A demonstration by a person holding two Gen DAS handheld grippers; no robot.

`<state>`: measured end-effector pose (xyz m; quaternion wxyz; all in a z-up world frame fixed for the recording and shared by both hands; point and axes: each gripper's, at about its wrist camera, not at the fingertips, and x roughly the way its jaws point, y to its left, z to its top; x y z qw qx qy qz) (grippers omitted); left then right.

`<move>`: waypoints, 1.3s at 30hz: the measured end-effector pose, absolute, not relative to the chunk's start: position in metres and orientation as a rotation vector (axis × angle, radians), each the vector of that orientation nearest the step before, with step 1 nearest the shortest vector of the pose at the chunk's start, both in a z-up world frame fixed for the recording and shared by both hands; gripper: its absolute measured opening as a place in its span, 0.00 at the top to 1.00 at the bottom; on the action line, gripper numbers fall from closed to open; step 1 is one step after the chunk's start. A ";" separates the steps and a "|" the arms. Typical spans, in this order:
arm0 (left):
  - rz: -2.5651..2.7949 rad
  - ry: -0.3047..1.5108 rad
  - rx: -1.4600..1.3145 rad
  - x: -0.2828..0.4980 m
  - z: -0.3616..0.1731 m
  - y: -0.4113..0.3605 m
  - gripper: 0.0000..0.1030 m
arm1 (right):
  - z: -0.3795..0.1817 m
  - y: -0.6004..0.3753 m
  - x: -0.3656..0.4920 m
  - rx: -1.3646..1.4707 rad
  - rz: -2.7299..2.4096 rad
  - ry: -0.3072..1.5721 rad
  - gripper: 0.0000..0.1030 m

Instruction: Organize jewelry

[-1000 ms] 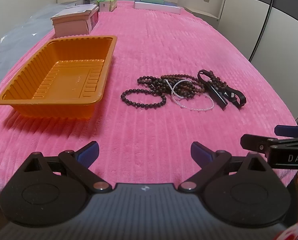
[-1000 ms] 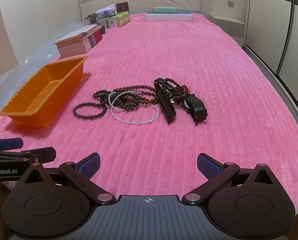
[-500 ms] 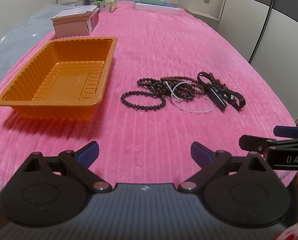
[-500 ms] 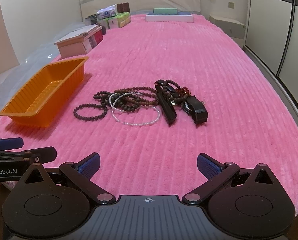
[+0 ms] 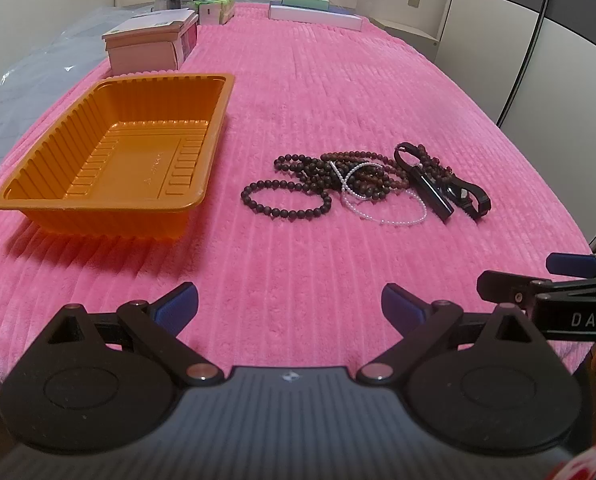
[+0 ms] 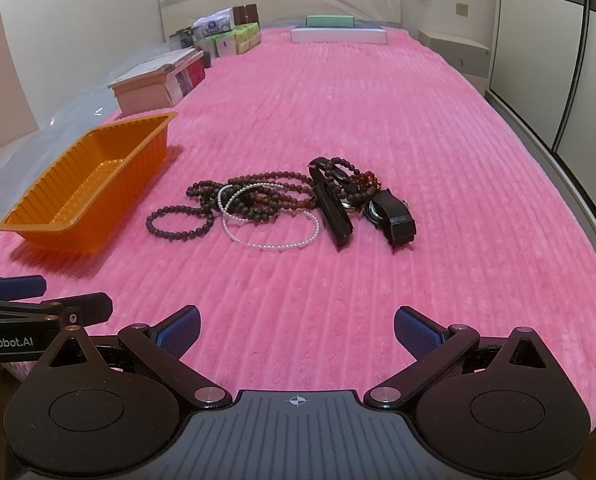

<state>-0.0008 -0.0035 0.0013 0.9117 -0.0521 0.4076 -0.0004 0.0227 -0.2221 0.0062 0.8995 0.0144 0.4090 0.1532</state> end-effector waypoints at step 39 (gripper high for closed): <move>0.001 0.837 -0.120 -0.003 0.000 -0.003 0.05 | 0.003 -0.222 0.022 0.037 0.318 0.847 0.00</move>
